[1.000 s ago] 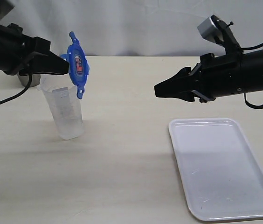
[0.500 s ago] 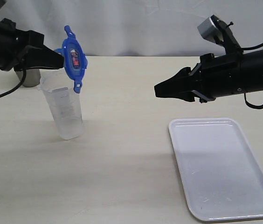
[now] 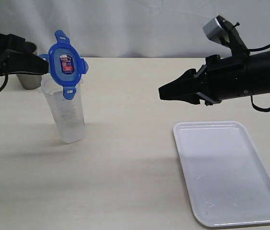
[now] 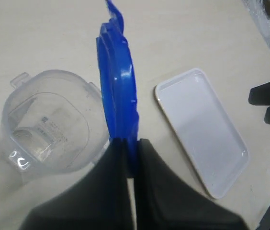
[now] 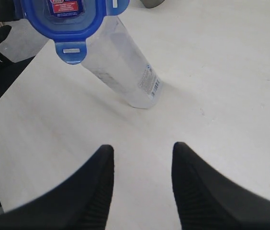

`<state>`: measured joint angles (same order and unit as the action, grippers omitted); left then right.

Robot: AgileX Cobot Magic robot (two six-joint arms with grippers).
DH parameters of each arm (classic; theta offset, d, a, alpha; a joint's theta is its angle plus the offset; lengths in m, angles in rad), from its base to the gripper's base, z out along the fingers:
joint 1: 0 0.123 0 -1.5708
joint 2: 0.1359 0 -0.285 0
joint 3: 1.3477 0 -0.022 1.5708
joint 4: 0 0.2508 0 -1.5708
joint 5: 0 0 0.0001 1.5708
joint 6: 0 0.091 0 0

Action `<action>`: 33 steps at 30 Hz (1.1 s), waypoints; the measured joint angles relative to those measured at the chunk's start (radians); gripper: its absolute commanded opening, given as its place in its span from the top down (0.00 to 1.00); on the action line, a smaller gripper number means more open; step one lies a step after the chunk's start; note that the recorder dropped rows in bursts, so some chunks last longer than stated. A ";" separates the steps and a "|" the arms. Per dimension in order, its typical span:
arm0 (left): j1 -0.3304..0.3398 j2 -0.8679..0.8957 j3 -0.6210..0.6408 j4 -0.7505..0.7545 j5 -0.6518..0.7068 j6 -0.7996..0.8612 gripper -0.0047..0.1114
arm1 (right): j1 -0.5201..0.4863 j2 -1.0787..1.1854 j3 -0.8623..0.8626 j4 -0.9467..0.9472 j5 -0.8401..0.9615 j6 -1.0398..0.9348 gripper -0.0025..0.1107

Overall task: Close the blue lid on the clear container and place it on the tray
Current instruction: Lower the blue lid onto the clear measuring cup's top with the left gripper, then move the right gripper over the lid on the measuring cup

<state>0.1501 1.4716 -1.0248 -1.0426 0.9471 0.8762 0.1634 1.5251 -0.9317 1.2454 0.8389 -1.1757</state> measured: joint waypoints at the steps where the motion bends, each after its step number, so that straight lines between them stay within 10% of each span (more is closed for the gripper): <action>1: 0.000 0.000 0.000 0.003 0.000 0.001 0.96 | 0.000 0.000 0.000 0.000 0.000 0.002 0.63; 33: 0.000 0.000 0.010 0.119 -0.094 -0.056 0.96 | 0.000 0.000 0.000 0.069 0.041 -0.053 0.63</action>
<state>0.1501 1.4716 -1.0144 -0.9238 0.8527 0.8202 0.1634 1.5251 -0.9317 1.3142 0.8796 -1.2282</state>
